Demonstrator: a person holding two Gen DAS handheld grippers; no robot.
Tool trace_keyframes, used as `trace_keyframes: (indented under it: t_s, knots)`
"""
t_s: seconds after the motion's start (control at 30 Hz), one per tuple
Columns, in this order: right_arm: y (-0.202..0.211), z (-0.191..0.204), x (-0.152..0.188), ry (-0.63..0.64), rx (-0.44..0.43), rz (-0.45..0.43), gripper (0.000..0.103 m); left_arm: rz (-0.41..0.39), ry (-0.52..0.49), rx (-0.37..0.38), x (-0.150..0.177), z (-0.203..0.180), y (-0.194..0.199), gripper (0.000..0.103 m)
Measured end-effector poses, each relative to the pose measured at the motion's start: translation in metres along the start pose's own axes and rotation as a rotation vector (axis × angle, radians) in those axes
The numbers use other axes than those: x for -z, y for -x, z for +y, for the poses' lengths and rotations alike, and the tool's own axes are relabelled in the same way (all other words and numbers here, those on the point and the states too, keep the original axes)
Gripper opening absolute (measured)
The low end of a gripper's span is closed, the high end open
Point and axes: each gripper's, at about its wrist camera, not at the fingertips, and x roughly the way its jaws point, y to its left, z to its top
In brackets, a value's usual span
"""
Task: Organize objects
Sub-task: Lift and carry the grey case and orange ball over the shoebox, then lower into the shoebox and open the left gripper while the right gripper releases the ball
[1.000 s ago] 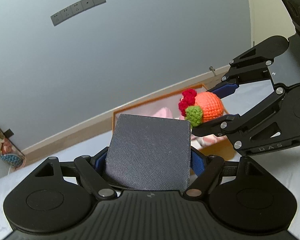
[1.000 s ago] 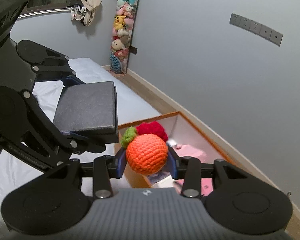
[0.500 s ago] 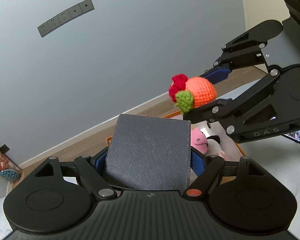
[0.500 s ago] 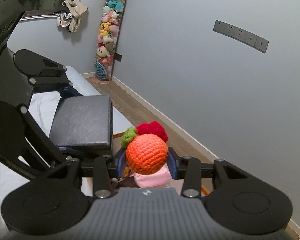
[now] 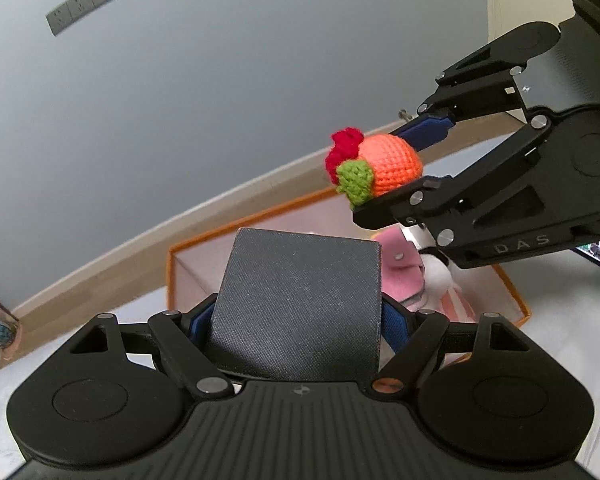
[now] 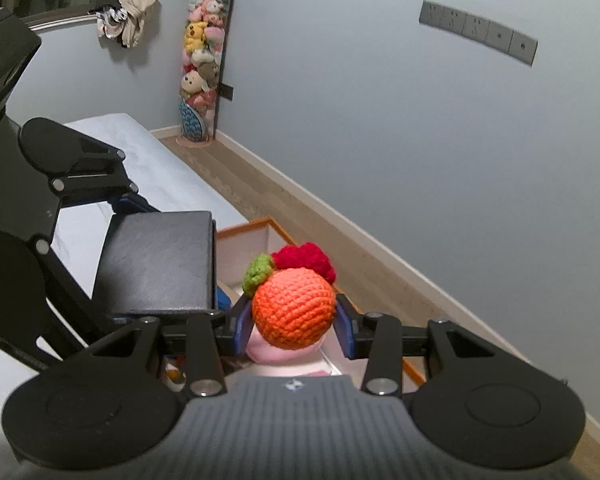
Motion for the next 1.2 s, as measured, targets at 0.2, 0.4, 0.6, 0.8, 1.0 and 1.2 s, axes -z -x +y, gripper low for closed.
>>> trace_keyframes:
  t_s: [0.2,0.4,0.6,0.8,1.0,1.2]
  knots:
    - [-0.025,-0.006,0.020,-0.025,-0.002,0.036,0.044,0.031,-0.010,0.036,0.005,-0.006,-0.031,0.092]
    - [-0.045,-0.008,0.033,-0.039,-0.007,0.059,0.044,0.070,-0.018,0.061,0.012,-0.009,-0.058,0.092]
    - [-0.066,-0.007,0.041,-0.049,-0.012,0.079,0.044,0.096,-0.022,0.078,0.016,-0.007,-0.079,0.092]
    - [-0.085,-0.009,0.052,-0.053,-0.013,0.099,0.044,0.121,-0.027,0.095,0.021,-0.006,-0.097,0.092]
    - [-0.098,-0.010,0.064,-0.047,-0.010,0.119,0.044,0.144,-0.014,0.099,0.025,0.002,-0.114,0.092]
    - [-0.111,-0.007,0.068,-0.048,-0.007,0.136,0.044,0.146,-0.018,0.106,0.032,-0.005,-0.119,0.092]
